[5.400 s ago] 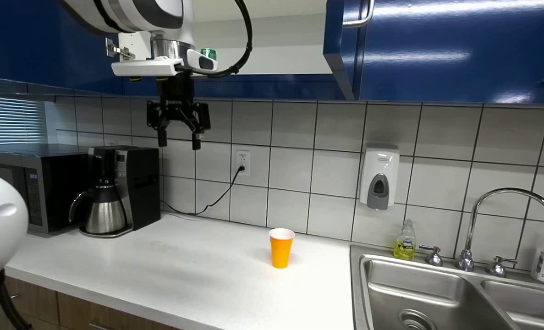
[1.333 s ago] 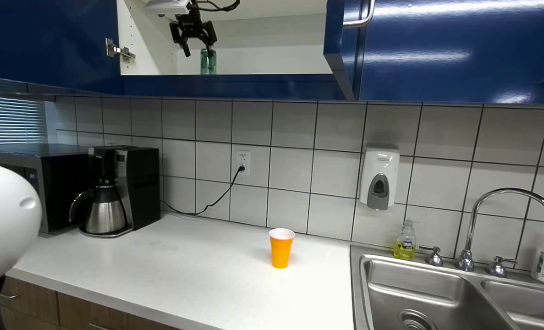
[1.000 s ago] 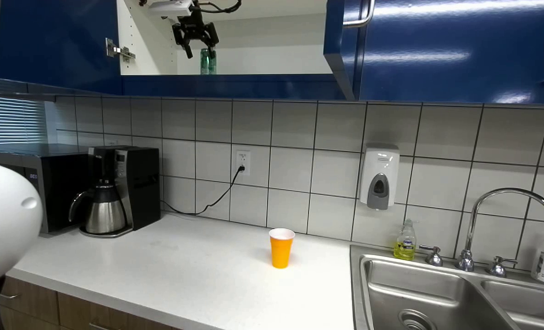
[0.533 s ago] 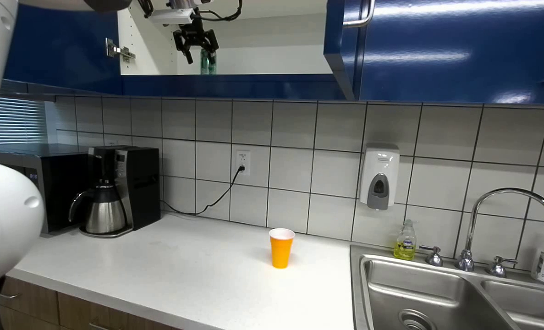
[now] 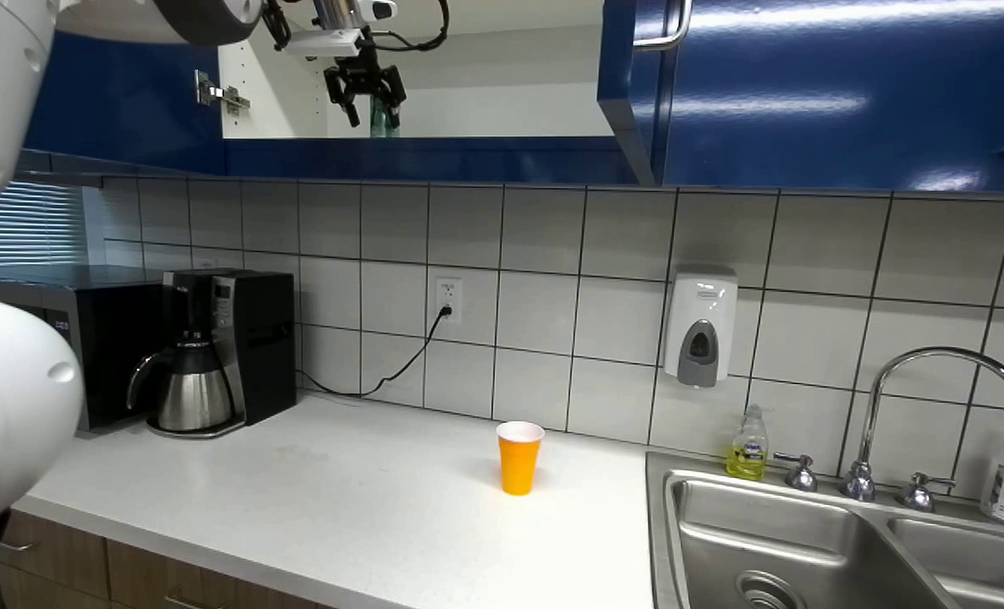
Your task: Pick up the can from the cabinet and put it on the counter
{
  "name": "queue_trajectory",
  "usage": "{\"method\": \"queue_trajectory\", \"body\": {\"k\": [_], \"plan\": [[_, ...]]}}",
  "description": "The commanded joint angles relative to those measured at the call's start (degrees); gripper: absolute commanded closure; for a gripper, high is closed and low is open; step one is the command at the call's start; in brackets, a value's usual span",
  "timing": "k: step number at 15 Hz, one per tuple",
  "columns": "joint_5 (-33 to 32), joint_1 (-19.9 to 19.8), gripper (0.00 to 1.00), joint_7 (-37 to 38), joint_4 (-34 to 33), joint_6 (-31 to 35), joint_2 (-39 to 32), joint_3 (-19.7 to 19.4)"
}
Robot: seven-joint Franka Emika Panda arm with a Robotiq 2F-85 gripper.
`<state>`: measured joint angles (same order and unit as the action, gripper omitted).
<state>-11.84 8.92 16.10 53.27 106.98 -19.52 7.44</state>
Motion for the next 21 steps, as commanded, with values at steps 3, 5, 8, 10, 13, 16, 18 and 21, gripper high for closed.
{"method": "queue_trajectory", "body": {"k": [3,5,8,10,13,16,18,21], "plan": [[-1.9,0.9,0.0,1.6,-3.7,-0.5,-2.2,-0.7],[-2.1,0.9,0.0,1.6,-4.1,-0.4,-2.4,-0.7],[-2.3,1.1,0.0,1.7,-4.9,-0.4,-2.9,-0.9],[-2.2,1.1,0.0,1.8,-5.3,-0.3,-3.3,-1.0],[-2.4,1.3,0.0,2.2,-5.8,0.2,-3.6,-1.2],[-2.3,1.3,0.0,2.4,-6.9,-0.2,-4.2,-1.3],[-2.3,1.3,0.0,2.4,-7.4,-0.1,-4.5,-1.3],[-2.3,1.3,0.35,2.5,-8.0,0.2,-5.1,-1.4]]}}
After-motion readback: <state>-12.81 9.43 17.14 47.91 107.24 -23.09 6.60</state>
